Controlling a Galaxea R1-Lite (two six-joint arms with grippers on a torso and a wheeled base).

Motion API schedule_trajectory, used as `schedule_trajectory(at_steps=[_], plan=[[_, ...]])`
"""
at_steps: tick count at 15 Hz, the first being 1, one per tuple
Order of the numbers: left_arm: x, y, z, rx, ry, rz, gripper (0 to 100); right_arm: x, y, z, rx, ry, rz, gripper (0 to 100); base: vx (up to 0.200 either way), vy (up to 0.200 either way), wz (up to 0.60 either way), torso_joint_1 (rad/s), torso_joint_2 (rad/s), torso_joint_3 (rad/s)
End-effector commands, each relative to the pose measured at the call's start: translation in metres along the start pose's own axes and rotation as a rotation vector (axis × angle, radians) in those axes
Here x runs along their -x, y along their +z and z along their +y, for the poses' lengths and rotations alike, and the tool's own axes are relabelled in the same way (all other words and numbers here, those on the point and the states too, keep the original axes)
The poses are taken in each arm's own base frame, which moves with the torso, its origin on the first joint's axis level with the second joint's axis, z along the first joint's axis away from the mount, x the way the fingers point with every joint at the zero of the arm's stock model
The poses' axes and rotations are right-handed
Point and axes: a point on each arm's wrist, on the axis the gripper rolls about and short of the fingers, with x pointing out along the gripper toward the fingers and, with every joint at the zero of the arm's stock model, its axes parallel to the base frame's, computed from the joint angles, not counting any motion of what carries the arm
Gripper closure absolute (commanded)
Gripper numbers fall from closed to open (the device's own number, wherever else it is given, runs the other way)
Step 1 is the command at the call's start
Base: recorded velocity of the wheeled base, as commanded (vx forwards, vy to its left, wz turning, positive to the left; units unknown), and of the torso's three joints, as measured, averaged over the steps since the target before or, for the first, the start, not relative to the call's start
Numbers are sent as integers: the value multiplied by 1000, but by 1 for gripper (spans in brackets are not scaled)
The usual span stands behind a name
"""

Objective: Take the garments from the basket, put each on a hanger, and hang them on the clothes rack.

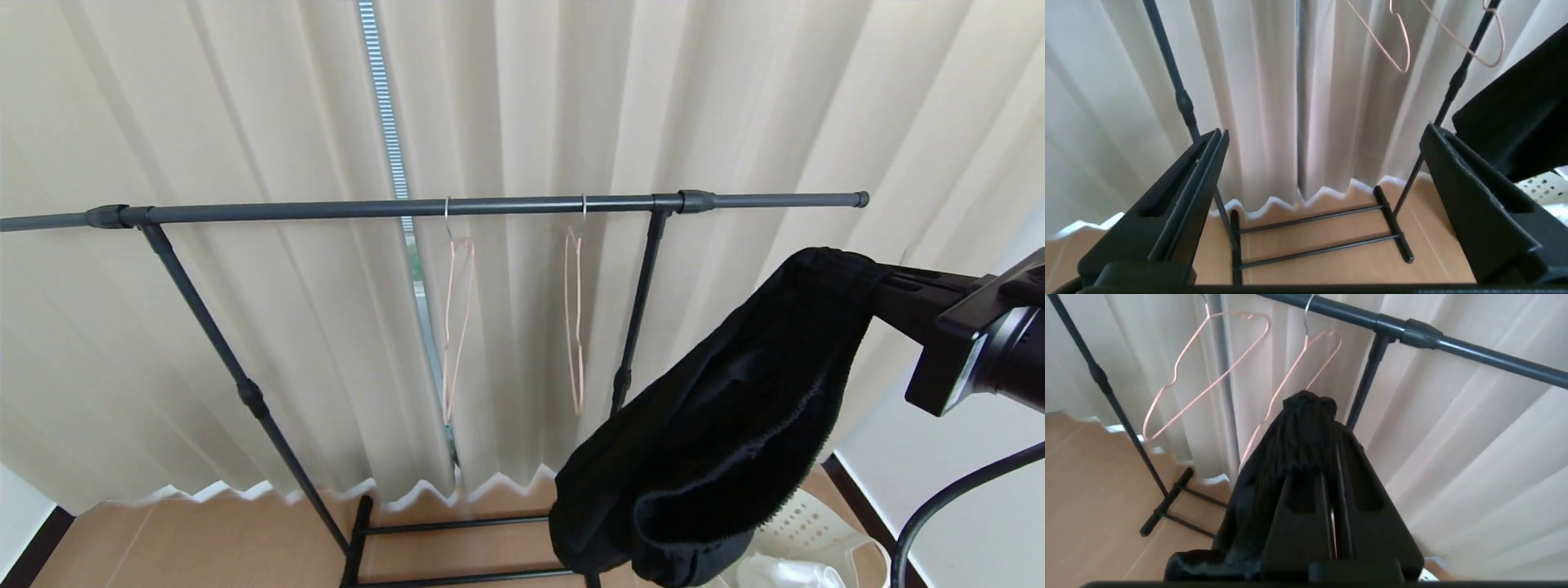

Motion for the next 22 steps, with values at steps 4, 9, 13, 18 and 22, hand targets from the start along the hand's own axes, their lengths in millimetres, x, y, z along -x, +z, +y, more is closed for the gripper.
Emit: schedule_trajectory(at_steps=[4, 9, 13, 18, 22], plan=[[0, 0, 0, -2, -1, 3, 0, -2, -8, 1, 9, 4, 28, 100, 0, 0, 0, 0, 0, 0], [1, 1, 1, 4, 39, 13, 0, -7, -13, 4, 41, 2, 65, 100, 0, 0, 0, 0, 0, 0], [-6, 14, 1, 10, -43, 153, 0, -11, -17, 6, 50, 7, 88, 100, 0, 0, 0, 0, 0, 0], [-87, 87, -3, 201, -430, 414, 0, -13, -21, 10, 78, 35, 155, 100, 0, 0, 0, 0, 0, 0], [-172, 101, -40, 282, -612, 619, 0, -45, -25, 40, 99, 112, 219, 100, 0, 0, 0, 0, 0, 0]])
